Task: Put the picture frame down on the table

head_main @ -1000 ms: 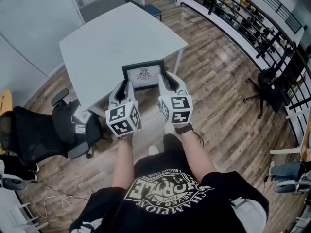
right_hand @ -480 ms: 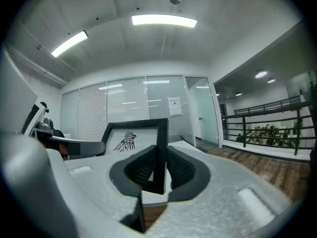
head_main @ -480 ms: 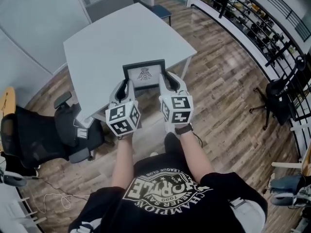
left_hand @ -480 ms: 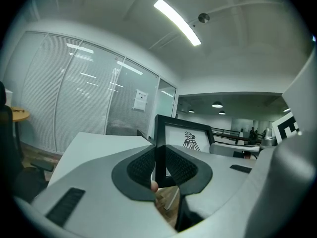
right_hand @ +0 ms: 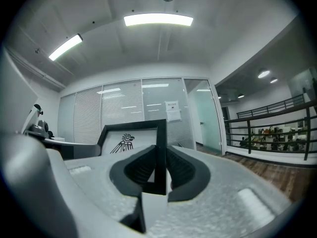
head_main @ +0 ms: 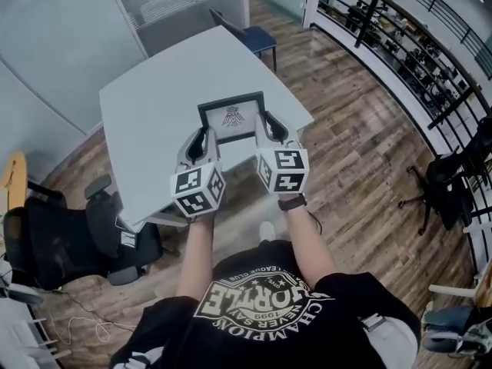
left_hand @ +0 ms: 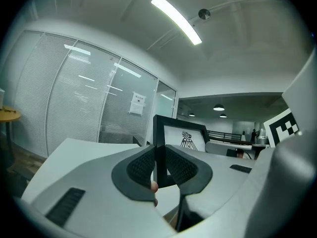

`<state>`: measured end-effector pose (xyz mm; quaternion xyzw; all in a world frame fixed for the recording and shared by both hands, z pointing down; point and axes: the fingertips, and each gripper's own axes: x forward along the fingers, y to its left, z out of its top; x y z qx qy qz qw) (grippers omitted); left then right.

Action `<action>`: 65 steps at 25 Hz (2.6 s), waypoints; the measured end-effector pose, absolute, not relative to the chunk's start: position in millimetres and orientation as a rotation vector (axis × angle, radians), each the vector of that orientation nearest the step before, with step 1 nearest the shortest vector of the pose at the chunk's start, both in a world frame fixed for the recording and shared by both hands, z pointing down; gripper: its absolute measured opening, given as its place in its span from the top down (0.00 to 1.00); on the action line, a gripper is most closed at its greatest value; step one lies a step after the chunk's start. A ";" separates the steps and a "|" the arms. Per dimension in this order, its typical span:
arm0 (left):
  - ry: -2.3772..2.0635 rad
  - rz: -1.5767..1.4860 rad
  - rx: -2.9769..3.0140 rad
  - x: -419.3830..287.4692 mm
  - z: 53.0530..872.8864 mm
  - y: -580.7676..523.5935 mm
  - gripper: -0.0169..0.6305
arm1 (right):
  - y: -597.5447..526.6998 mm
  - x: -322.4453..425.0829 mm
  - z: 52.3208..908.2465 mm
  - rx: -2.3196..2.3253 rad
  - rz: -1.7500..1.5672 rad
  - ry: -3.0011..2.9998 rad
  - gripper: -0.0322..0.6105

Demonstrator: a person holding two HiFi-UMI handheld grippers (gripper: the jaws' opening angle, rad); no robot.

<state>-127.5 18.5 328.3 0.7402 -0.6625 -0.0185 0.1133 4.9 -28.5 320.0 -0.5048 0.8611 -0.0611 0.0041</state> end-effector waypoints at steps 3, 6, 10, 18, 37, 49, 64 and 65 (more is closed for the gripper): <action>-1.947 -0.066 2.150 -120.3 332.2 -20.0 0.87 | -65.1 12.7 321.6 -1.572 -0.181 2.716 0.85; -1.951 -0.072 2.142 -106.3 335.3 -52.1 0.87 | -97.5 26.5 323.2 -1.574 -0.176 2.717 0.85; -1.960 -0.063 2.117 -93.8 341.9 -81.7 0.87 | -127.8 39.0 331.5 -1.572 -0.204 2.723 0.85; -1.927 -0.026 2.049 -111.5 385.2 -154.2 0.87 | -198.2 22.0 374.7 -1.573 -0.284 2.784 0.85; -1.737 0.104 1.983 -174.0 504.6 -404.0 0.87 | -439.2 -38.6 493.2 -1.739 -0.509 2.821 0.85; -1.608 0.269 1.853 -186.7 613.9 -456.0 0.87 | -488.0 -51.4 608.1 -1.848 -0.835 2.857 0.85; -1.483 0.429 1.743 -192.0 721.1 -490.2 0.87 | -510.9 -56.0 717.5 -1.950 -1.194 2.834 0.84; -1.478 0.435 1.736 -192.2 726.7 -491.3 0.87 | -512.2 -56.2 722.9 -1.955 -1.208 2.835 0.84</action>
